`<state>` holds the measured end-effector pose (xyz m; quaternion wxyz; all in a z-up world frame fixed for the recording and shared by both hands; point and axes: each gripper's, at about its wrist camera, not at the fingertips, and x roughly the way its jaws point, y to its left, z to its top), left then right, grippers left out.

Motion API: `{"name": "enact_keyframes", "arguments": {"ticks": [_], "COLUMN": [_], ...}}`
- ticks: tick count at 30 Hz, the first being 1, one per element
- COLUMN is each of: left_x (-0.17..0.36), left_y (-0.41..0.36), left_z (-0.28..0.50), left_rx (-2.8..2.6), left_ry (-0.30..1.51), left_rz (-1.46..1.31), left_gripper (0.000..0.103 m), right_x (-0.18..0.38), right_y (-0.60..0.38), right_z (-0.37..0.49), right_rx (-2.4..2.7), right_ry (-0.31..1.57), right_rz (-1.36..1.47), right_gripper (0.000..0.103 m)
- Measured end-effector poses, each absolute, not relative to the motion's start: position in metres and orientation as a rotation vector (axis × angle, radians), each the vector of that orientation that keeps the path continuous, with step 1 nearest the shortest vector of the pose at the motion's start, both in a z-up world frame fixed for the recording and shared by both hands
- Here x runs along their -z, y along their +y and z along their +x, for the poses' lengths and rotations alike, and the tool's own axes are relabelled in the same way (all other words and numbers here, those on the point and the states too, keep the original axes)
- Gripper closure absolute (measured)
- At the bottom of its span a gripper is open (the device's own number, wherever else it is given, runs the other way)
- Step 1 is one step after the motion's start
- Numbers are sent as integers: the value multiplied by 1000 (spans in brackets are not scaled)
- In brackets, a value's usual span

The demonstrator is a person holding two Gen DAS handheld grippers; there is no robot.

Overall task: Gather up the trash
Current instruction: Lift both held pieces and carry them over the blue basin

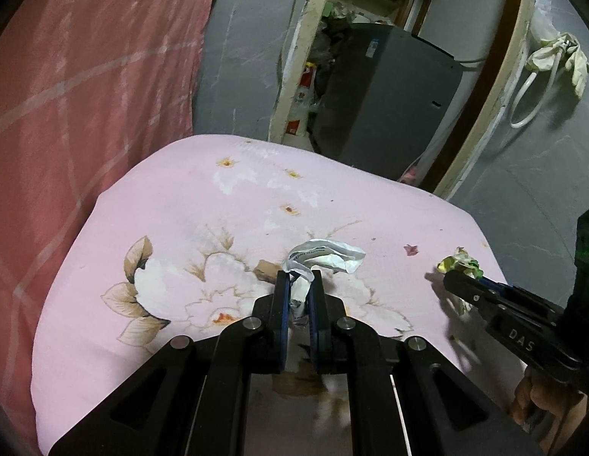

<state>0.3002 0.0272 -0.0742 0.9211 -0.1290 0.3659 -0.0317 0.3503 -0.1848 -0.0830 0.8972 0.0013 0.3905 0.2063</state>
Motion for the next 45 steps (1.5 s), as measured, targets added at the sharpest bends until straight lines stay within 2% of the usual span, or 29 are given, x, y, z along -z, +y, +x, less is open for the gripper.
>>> {"name": "enact_keyframes", "arguments": {"ticks": [13, 34, 45], "left_x": [40, -63, -93], "left_y": [-5, -82, -149], "left_z": [283, 259, 254], "left_rx": [127, 323, 443], "left_ry": [655, 376, 284], "left_rz": [-251, -186, -145], "left_gripper": [96, 96, 96], "right_x": [32, -73, -93], "right_y": [-227, -296, -349], "right_z": [310, 239, 216], "right_rx": [-398, -275, -173], "right_ry": [604, 245, 146], "right_rz": [88, 118, 143], "right_gripper": [88, 88, 88]}}
